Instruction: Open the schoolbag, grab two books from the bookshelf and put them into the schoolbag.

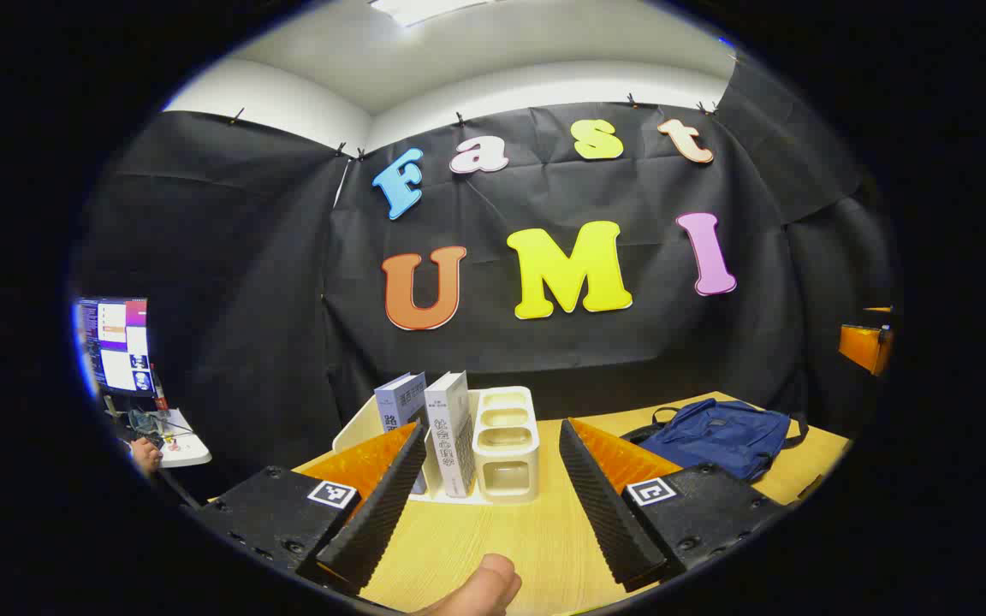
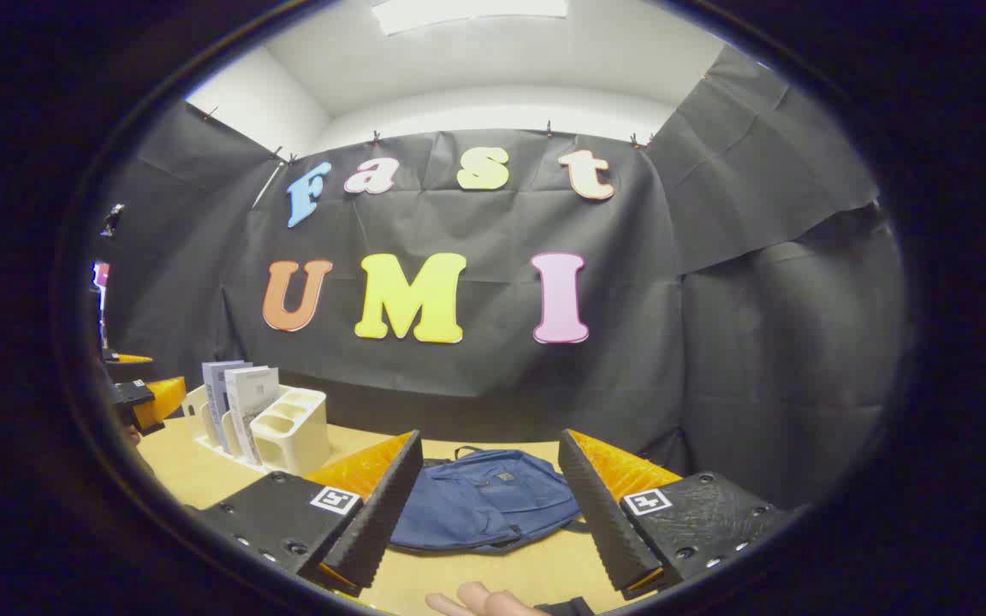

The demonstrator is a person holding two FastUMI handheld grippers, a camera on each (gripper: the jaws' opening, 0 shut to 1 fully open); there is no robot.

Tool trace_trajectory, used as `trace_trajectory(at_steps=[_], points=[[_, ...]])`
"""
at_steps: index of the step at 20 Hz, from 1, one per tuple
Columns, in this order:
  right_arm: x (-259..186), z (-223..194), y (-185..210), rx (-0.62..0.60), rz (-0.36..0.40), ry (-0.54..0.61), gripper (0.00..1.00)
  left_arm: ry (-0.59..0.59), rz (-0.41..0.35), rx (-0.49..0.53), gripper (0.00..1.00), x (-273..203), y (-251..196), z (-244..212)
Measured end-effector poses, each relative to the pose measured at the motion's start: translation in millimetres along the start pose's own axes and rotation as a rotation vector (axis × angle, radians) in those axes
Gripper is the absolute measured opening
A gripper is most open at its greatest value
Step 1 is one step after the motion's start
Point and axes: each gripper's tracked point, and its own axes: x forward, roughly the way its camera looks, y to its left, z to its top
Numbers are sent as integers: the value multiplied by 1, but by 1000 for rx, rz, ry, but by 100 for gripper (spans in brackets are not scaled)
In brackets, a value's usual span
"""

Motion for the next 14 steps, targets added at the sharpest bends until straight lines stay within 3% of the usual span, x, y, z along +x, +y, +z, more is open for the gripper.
trace_trajectory(at_steps=[6, 14], points=[[-19, -8, 17, -34, -35, 40, 95, -14, 13, 11, 99, -18, 34, 2], [-20, -23, 32, -47, -47, 88, 98, 7, -39, 11, 98, -16, 37, -6]])
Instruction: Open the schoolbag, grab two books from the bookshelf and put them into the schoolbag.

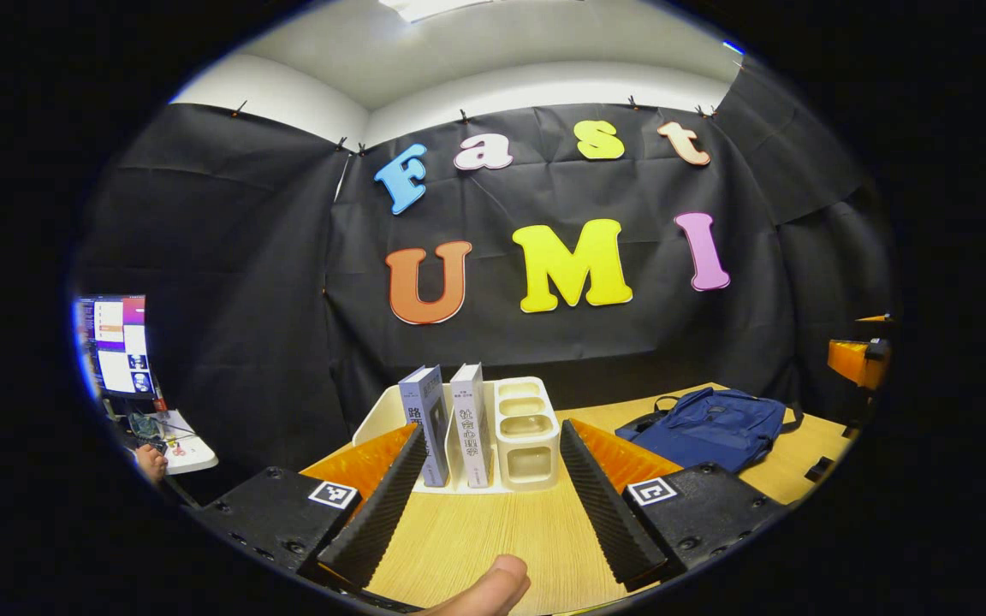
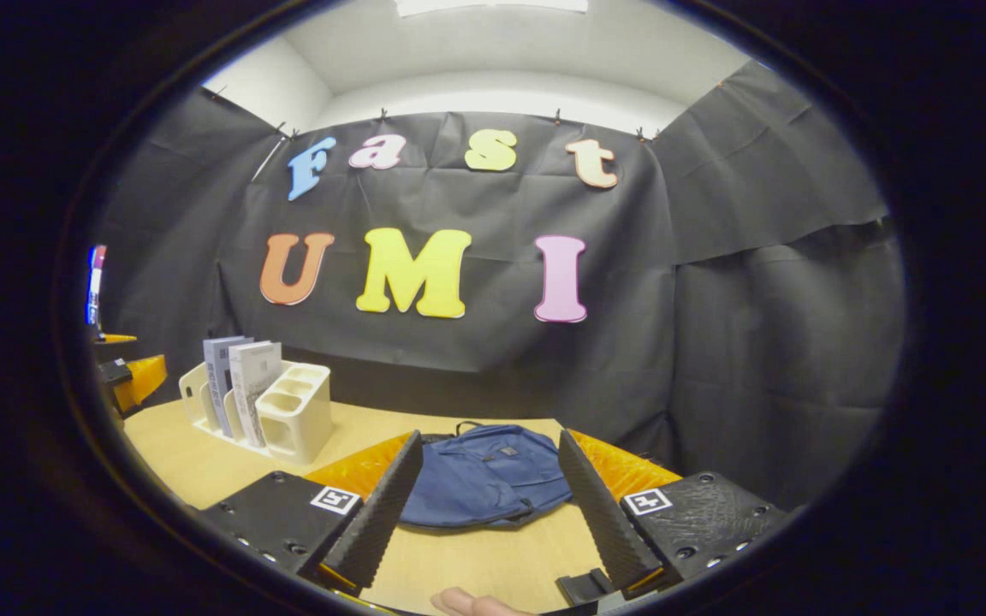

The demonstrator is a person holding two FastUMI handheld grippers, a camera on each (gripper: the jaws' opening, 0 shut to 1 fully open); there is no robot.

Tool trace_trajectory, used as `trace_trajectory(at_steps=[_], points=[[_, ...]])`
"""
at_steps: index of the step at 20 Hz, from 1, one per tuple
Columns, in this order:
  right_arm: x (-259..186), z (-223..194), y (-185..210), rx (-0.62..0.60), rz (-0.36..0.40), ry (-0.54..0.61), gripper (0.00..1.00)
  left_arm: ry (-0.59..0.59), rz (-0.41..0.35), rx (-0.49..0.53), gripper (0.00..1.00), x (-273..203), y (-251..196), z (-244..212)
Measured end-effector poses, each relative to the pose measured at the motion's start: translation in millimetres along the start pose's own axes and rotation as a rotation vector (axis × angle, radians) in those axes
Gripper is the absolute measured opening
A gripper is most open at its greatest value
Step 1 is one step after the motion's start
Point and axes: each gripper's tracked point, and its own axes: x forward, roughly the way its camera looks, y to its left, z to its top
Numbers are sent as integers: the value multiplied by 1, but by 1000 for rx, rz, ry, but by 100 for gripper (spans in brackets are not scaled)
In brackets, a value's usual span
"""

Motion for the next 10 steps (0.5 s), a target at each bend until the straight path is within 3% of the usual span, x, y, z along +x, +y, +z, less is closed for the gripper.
trace_trajectory(at_steps=[10], points=[[39, -40, 33, -43, 36, 77, 96, 25, 27, -8, 98, 10, 18, -11]])
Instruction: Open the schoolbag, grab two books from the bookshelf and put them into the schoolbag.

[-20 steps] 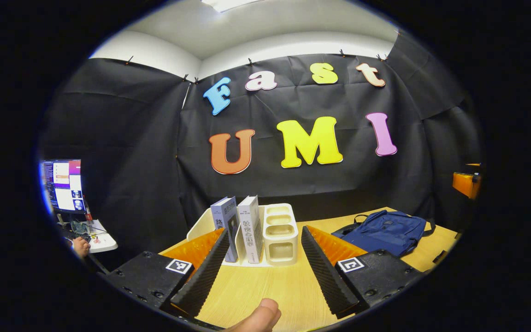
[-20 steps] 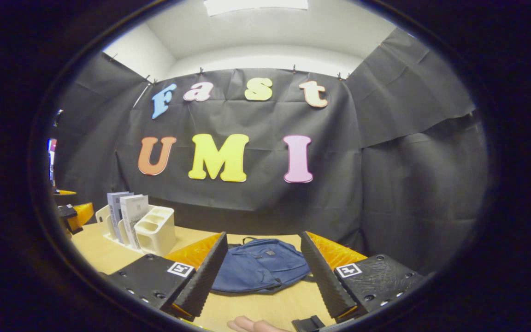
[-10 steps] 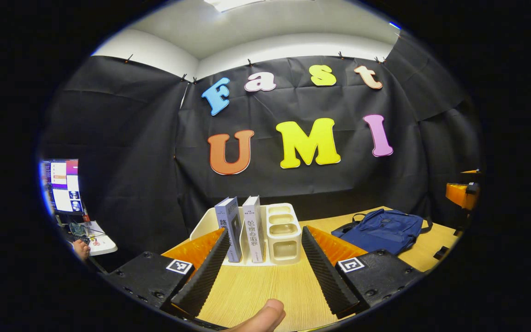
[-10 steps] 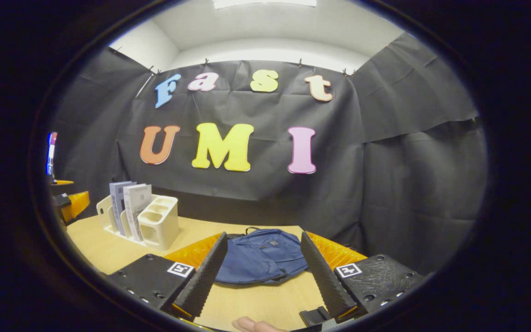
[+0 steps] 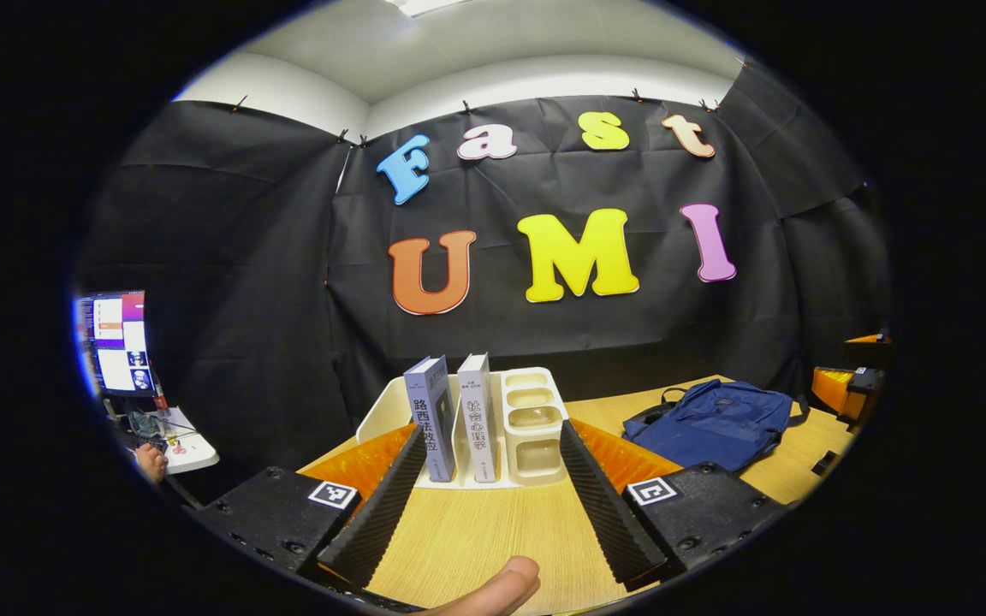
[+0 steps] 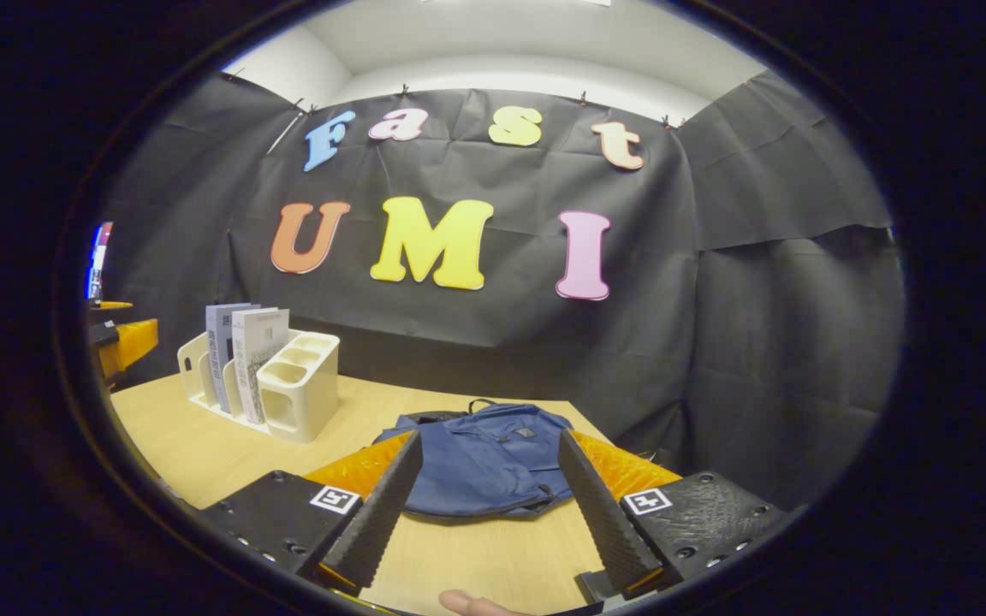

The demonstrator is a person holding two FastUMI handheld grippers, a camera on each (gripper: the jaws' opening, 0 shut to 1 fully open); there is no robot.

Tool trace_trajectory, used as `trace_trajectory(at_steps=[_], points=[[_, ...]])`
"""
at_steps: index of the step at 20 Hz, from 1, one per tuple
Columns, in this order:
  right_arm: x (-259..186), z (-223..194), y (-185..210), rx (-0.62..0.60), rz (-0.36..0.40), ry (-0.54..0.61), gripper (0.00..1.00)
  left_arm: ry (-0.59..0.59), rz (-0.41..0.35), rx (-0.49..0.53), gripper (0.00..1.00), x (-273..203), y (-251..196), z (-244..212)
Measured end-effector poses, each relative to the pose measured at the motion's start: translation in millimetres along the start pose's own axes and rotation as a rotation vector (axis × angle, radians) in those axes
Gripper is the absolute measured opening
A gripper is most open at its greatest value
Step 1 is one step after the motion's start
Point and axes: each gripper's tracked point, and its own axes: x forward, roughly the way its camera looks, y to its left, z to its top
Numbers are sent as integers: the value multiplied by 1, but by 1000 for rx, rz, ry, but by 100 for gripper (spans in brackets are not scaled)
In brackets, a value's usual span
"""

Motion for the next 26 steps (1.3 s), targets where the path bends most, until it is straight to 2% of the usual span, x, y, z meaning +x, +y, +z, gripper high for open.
trace_trajectory(at_steps=[5, 11, 19, 25, 26], points=[[51, -35, 40, -39, 55, 112, 98, 16, 39, -2, 98, 6, 16, -7], [104, -73, 89, -165, 114, 234, 96, 47, 82, -5, 98, 14, 34, -18], [145, -100, 125, -394, 158, 343, 98, 72, 104, 1, 98, 17, 46, -26], [162, -121, 145, -545, 155, 409, 95, 97, 93, -5, 98, 20, 43, -34], [166, -125, 147, -572, 151, 423, 99, 97, 94, -3, 98, 21, 44, -32]])
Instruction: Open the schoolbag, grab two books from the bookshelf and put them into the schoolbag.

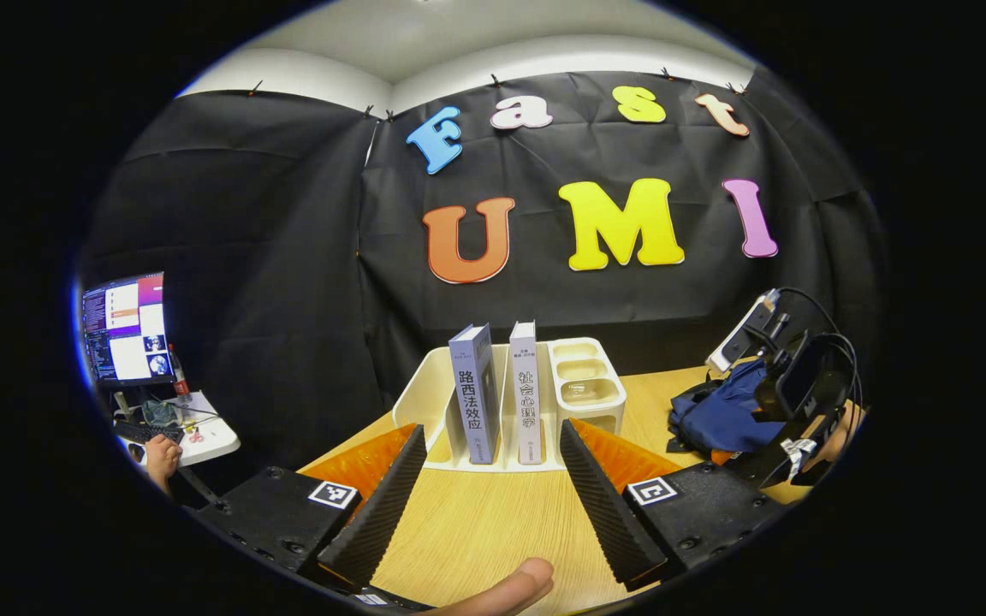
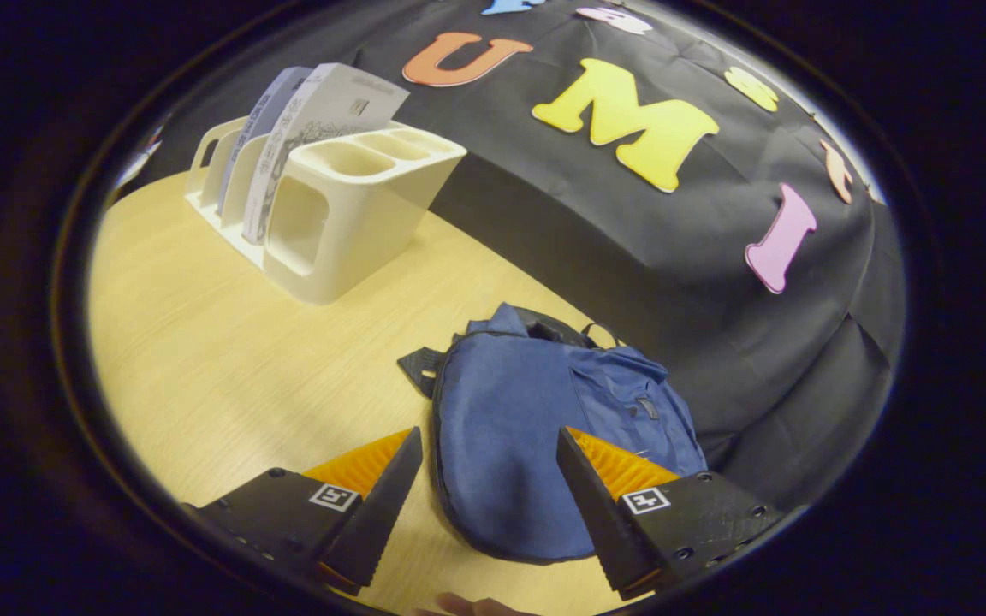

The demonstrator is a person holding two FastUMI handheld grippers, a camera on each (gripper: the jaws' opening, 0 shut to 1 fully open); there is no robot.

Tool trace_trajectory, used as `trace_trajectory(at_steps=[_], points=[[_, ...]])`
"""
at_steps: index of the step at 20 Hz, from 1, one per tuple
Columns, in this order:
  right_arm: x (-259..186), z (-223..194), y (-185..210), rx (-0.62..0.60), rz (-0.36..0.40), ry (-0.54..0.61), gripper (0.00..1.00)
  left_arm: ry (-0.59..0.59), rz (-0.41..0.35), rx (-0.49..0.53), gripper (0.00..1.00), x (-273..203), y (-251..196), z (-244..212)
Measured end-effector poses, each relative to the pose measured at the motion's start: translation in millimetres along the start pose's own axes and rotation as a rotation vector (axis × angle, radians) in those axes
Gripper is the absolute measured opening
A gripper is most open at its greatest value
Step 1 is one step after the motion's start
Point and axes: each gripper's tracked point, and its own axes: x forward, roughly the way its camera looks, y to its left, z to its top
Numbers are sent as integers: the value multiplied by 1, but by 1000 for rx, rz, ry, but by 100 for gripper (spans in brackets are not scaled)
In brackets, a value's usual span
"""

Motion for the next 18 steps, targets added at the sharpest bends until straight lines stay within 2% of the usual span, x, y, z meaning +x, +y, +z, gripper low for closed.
trace_trajectory(at_steps=[2, 4, 8, 9, 10, 12, 15, 18], points=[[9, -5, 0, -47, -24, 33, 99, -4, -2, 3, 98, 0, 2, 1], [19, -6, -10, -100, -81, 54, 95, -7, 0, 4, 98, -1, 2, 2], [30, -14, -17, -105, -113, 100, 93, 28, -16, -26, 98, 4, -2, -8], [31, -15, -20, -104, -118, 107, 99, 39, -18, -33, 98, 6, -3, -10], [29, -14, -23, -103, -123, 111, 93, 47, -19, -37, 99, 7, -4, -12], [22, -8, -30, -105, -126, 106, 93, 53, -15, -40, 99, 8, -2, -14], [8, 4, -52, -134, -185, 68, 92, 49, 19, -23, 99, 7, 3, -13], [15, 5, -58, -122, -199, 74, 92, 46, 25, -21, 99, 8, 2, -12]])
